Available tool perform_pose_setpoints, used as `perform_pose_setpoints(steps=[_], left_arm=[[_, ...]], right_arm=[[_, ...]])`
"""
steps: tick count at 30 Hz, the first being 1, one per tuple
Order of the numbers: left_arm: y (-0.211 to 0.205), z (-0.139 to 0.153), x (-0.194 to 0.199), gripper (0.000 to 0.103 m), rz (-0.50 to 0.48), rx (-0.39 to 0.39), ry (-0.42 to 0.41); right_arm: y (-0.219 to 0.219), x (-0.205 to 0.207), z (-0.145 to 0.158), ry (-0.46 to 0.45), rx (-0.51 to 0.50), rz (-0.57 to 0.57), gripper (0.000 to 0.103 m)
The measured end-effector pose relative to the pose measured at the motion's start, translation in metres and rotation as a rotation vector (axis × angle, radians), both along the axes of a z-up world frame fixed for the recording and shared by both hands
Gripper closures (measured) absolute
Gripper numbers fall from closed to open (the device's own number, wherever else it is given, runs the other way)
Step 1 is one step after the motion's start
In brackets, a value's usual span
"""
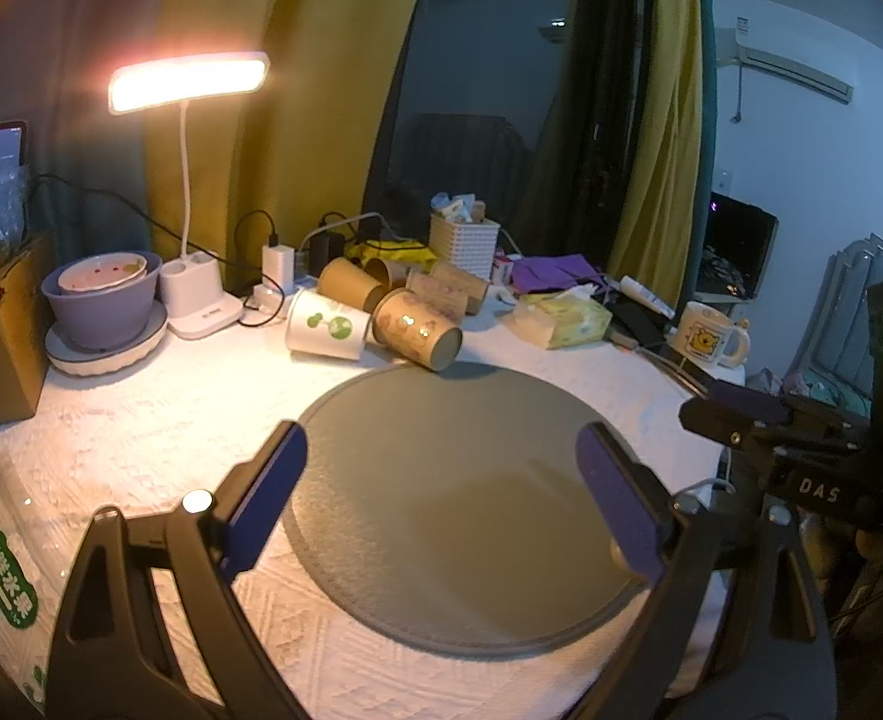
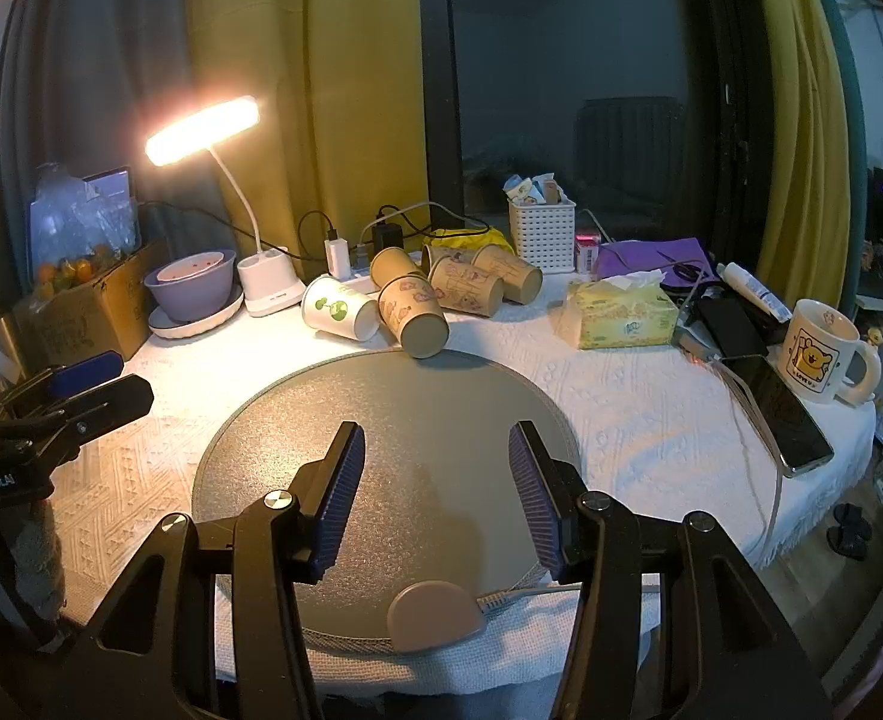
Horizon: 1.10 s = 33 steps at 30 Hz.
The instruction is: Flip cup upright
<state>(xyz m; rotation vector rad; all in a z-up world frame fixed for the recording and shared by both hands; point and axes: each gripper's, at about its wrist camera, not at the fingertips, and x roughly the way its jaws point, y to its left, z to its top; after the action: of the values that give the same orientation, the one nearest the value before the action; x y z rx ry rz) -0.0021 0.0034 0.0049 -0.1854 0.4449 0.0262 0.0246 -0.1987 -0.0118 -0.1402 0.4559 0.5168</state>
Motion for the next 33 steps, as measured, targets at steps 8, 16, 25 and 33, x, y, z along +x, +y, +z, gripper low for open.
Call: perform_pose_setpoints(steps=[8,16,25,33], left_arm=[[-0.0027,-0.0005,-0.0005,0.011,0.001,0.001,0.0],[-0.003,-0.0008,-0.0006,0.011,0.001,0.0,-0.001],[-0.0086,0.0002,-0.0013,0.011,-0.002,0.001,-0.003],[-0.0093,0.0007,-0.0003,0.011,-0.006,-0.001,-0.003]], right_arm=[[-0.0003,0.0008,-0.001,0.001,0.001,0.001,0.05],[-0.0005,0.001,-0.001,0.002,0.0,0.0,0.05],[-0.0009,0.0017,-0.0021,0.002,0.0,0.0,0.05],[-0.001,0.0018,-0.0021,0.002,-0.001,0.0,0.05]])
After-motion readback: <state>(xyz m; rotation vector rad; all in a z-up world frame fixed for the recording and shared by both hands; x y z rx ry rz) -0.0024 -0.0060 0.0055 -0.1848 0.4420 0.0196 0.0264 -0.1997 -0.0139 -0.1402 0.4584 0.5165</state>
